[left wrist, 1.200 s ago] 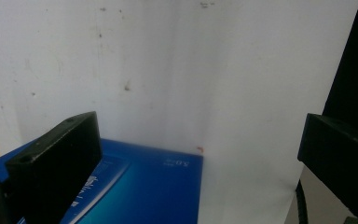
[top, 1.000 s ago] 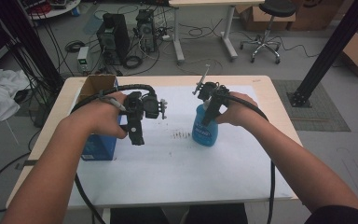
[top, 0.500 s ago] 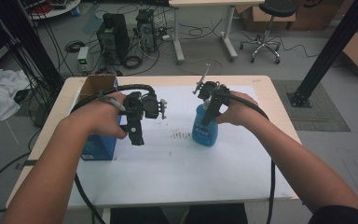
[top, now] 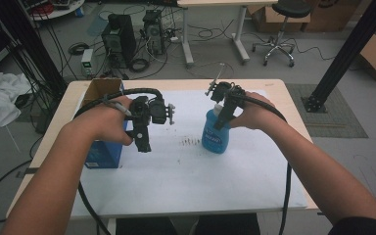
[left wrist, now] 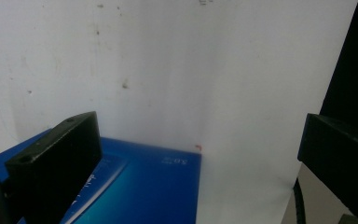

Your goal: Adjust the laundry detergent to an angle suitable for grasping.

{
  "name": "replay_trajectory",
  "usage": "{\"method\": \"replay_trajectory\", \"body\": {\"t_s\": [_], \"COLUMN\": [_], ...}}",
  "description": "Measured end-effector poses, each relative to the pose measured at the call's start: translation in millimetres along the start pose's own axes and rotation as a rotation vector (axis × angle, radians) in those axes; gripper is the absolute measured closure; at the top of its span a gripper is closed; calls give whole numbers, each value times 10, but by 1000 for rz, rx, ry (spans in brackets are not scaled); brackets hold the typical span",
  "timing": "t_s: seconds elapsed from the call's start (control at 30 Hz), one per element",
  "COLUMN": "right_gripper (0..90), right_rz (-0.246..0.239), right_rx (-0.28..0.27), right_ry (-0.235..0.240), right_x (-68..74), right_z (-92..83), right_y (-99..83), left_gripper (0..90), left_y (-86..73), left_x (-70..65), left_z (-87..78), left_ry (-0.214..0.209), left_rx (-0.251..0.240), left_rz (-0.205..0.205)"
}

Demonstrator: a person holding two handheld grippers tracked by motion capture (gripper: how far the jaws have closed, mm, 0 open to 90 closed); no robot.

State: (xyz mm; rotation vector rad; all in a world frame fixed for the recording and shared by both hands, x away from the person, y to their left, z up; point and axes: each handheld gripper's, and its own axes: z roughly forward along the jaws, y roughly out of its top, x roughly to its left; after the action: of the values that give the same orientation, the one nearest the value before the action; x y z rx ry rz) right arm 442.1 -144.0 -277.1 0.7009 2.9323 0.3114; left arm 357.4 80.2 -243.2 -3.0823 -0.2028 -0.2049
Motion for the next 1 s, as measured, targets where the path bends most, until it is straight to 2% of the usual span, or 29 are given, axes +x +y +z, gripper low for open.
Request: {"method": "replay_trajectory", "body": {"t_s": [0.27,0.5,0.7,0.87,1.0], "right_gripper": [0,0,0,0,0], "right_rz": [-28,-27,-32,-42,-64], "right_rx": [-6,-6,-1,8,35], "right_ry": [-16,-29,-44,-36,-33], "right_x": [21,8,-26,-48,-63], "right_z": [-98,-195,-307,-397,-495], "right_y": [6,-26,-99,-177,-255], "left_gripper": [1,1,1,1,1], "left_y": [-15,-20,3,12,19], "left_x": [5,20,29,37,36], "left_z": [2,-3,-7,-13,-17], "left_ry": [-4,-3,-7,-7,-9], "left_rx": [-1,-2,0,3,-1], "left_rz": [-1,-1,7,6,3]}}
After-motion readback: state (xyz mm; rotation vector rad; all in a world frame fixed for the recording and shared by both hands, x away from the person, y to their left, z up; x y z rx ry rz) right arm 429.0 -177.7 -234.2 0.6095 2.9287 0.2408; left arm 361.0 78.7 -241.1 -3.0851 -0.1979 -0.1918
